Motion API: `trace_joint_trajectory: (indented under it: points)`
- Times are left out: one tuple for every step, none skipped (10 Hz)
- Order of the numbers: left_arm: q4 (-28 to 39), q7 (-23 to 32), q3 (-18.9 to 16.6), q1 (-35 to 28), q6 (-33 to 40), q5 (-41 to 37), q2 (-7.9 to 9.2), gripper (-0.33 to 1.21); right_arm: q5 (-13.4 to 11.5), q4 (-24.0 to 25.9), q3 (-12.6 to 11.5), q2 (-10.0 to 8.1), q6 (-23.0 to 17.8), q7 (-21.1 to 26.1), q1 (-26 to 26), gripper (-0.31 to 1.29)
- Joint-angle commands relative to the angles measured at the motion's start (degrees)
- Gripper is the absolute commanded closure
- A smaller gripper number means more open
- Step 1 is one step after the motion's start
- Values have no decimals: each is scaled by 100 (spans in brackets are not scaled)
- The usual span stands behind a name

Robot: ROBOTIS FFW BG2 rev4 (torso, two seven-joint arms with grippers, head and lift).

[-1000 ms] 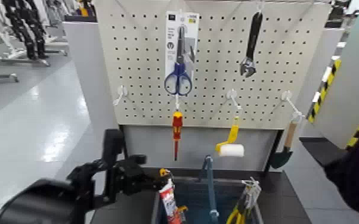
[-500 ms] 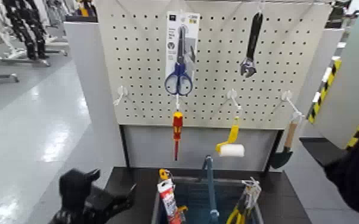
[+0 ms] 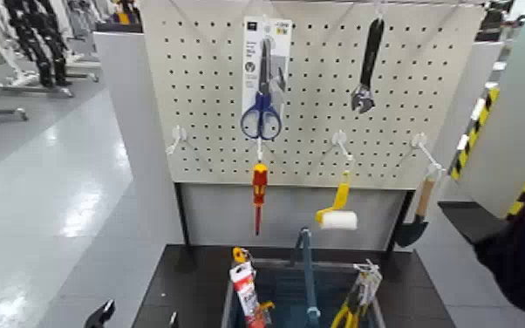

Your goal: Put the red glue tube into the crate.

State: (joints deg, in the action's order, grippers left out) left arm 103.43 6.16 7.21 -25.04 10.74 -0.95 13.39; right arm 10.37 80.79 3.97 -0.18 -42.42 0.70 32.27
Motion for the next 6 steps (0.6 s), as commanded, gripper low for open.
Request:
trace_joint_trajectory:
  points:
    - [-94, 474, 131, -124, 350, 59, 32, 10, -44, 25, 25, 650, -12, -9, -10, 4]
    - [-94, 474, 131, -124, 376, 68, 32, 11, -70, 25, 25, 659, -21, -17, -10, 4]
    - [-94, 465, 149, -124, 376, 68, 67, 12, -88, 25, 16, 659, -12, -44, -19, 5]
    - [-94, 492, 166, -124, 385, 33, 85, 12, -114, 69, 8, 650, 76, -44, -10, 11]
    - [-94, 518, 175, -133, 385, 16, 76, 12, -132, 139, -10, 650, 199, -44, 8, 15]
    - [-103, 509, 184, -133, 385, 7, 76, 12, -167, 165, -10, 668, 234, 9, 34, 17]
